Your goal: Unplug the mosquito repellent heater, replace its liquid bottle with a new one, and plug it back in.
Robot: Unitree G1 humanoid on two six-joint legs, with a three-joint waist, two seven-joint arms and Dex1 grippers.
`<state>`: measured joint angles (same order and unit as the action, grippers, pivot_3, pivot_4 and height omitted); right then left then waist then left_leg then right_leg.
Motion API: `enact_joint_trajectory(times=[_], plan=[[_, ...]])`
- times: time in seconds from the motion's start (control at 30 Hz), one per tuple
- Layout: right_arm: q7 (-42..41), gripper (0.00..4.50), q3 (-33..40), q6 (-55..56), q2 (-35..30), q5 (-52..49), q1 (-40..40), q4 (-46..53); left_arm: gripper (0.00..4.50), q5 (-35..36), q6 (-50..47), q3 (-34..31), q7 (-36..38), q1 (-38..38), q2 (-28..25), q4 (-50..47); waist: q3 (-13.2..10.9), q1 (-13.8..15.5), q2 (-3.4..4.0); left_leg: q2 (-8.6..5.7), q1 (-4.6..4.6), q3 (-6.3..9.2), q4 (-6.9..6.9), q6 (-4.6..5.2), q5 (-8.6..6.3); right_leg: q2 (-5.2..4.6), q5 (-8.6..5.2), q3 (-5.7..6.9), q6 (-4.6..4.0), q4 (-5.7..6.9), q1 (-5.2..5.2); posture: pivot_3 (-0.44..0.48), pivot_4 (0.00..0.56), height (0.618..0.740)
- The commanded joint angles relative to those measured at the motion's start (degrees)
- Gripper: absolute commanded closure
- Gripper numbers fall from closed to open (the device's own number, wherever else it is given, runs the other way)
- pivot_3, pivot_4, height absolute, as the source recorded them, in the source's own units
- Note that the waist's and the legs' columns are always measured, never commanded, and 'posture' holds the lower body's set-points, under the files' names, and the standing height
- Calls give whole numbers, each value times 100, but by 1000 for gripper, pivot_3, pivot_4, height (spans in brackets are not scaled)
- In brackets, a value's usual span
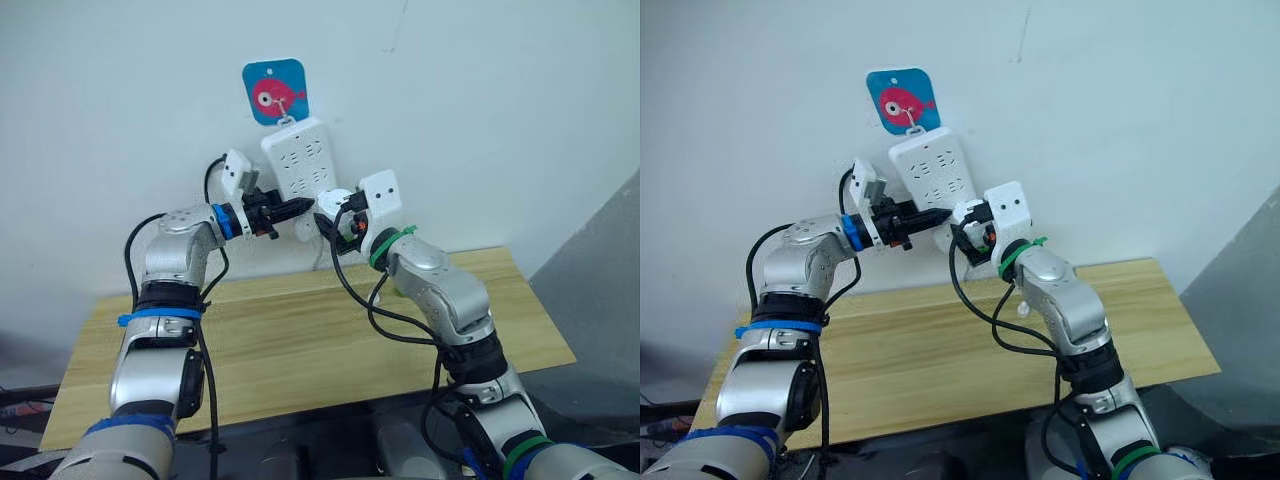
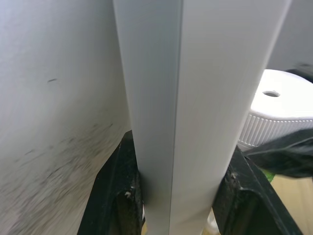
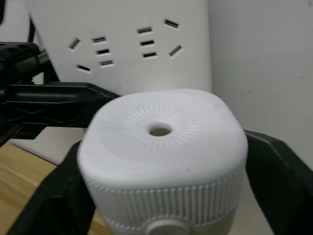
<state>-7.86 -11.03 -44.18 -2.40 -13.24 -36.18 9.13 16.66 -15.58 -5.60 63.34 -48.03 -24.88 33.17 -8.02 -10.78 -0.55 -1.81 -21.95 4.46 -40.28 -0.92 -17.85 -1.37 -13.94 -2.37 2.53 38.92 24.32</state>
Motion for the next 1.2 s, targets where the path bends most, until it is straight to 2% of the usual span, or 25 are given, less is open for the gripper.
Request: enact_joint_trajectory(times=[0.03,0.2,0.43,0.53,0.67,0.87,1.0,1.13,1.2], plan=[[-90,0,87,-328,-199,-30,188,693,3150,-168,390,207,61,-127,0,94,2,6,-1,-4,0,1,8,-2,1,-4,0,0,0,-2,1,-222,100,730],[-311,0,66,-916,-612,-176,629,1631,3150,-194,795,117,-29,-130,-82,327,6,-8,-3,-14,0,0,20,2,-1,-16,-1,-1,1,-12,2,-220,106,730],[-465,0,136,-1353,-952,-312,774,2257,877,-326,1236,1,-249,-30,-334,510,7,-41,-3,-15,10,2,25,4,-1,-15,-2,1,3,1,4,-220,106,730],[-847,0,-108,-1239,-1318,-315,769,2453,73,-309,1299,-184,-438,168,-589,467,7,-42,-4,-15,10,-1,24,4,-1,-15,-2,-2,3,0,4,-224,110,730],[-1205,0,-334,-972,-1543,-374,881,2651,30,-196,1233,-333,-479,533,-857,153,8,-127,-4,-6,30,-9,26,2,0,-6,-2,-5,3,8,0,-218,117,730],[-1512,0,-515,-472,-1836,-268,1032,2729,30,72,1008,-648,-704,1585,-1221,-1214,7,-151,-3,38,40,-14,36,1,1,25,-3,0,1,10,-3,-190,127,730],[-1683,0,-631,-124,-1927,-209,1031,2640,30,307,816,-1025,-1136,2998,-1146,-2978,7,-36,-3,33,27,-18,35,-2,-1,16,-3,-4,1,-7,0,-174,126,730],[-1781,0,-730,94,-1839,-169,974,2473,30,531,752,-1124,-1179,4371,-1102,-4480,7,67,-7,33,20,-22,35,-8,-7,12,-2,-9,0,-18,3,-165,126,730],[-1832,383,-760,181,-1748,-180,933,2360,0,722,723,-1037,-1033,4991,-1103,-5173,6,130,-5,34,22,-24,36,-9,-7,12,-2,-10,-1,-19,2,-165,126,730]])
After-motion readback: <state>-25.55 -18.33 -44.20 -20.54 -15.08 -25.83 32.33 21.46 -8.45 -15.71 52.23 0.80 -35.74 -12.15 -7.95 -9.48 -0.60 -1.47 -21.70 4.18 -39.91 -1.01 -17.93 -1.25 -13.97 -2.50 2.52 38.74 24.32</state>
